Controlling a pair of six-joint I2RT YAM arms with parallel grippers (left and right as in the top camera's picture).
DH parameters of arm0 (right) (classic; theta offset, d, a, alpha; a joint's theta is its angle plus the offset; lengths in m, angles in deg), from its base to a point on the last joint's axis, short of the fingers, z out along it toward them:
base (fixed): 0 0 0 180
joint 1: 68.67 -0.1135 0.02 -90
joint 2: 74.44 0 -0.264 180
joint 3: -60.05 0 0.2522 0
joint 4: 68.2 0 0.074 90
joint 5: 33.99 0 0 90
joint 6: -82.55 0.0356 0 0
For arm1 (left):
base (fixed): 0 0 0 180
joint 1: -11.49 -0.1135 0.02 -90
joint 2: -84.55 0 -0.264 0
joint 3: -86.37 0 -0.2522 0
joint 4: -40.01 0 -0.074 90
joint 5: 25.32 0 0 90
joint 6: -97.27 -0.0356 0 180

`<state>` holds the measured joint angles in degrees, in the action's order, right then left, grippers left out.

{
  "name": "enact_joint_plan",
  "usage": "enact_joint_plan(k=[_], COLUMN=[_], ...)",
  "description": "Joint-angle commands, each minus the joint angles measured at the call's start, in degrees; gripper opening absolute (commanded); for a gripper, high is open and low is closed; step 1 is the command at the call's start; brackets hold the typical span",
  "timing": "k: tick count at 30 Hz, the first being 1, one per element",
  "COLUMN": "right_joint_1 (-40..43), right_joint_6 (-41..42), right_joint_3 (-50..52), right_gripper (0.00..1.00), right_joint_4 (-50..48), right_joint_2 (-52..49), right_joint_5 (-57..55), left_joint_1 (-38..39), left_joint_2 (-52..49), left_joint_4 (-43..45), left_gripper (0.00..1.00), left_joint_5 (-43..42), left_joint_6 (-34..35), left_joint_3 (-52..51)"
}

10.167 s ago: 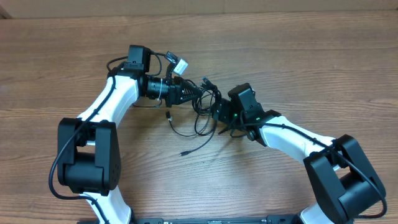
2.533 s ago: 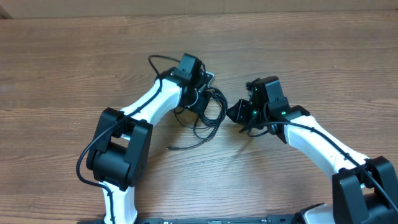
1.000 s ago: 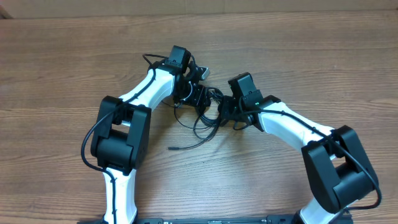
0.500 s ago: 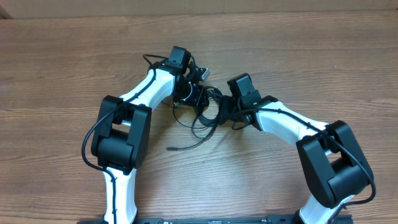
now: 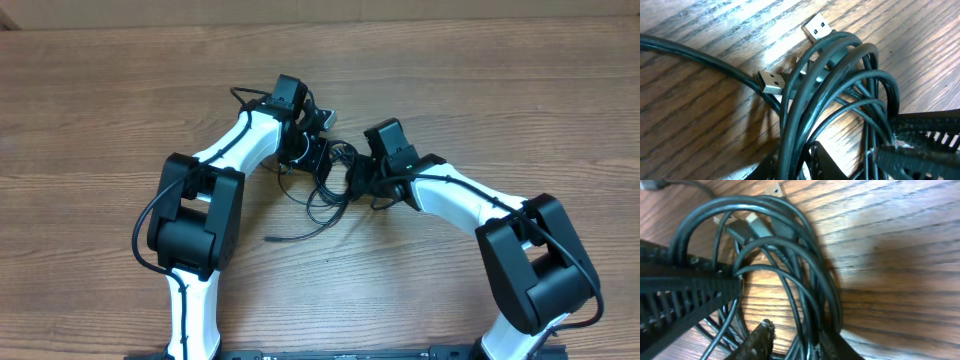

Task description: Untangle cables

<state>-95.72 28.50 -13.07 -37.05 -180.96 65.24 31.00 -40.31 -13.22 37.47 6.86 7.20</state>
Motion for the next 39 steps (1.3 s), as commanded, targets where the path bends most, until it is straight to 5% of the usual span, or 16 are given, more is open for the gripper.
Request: enact_joint_plan(k=[1, 12, 39], right_joint_1=[-0.3, -0.3, -1.1], right_joint_6=[-0.1, -3.2, -0.3], right_joint_3=[-0.7, -0.7, -0.7], right_gripper=[0.32, 0.21, 0.29], right_joint_4=[-0.4, -2.3, -11.2], right_joint_2=[-1.1, -1.3, -7.3], right_joint_5=[-0.2, 11.8, 9.2], left_joint_1=[0.4, 0.4, 0.4], left_joint_2=[-1.2, -1.2, -1.2], left_joint_4=[-0.3, -0.3, -0.3], left_gripper=[0.18, 0.18, 0.18], left_joint_5=[2.7, 3.2, 5.1], left_joint_6=[-0.9, -0.9, -0.9], left_joint_3=[0.2, 0.2, 0.2])
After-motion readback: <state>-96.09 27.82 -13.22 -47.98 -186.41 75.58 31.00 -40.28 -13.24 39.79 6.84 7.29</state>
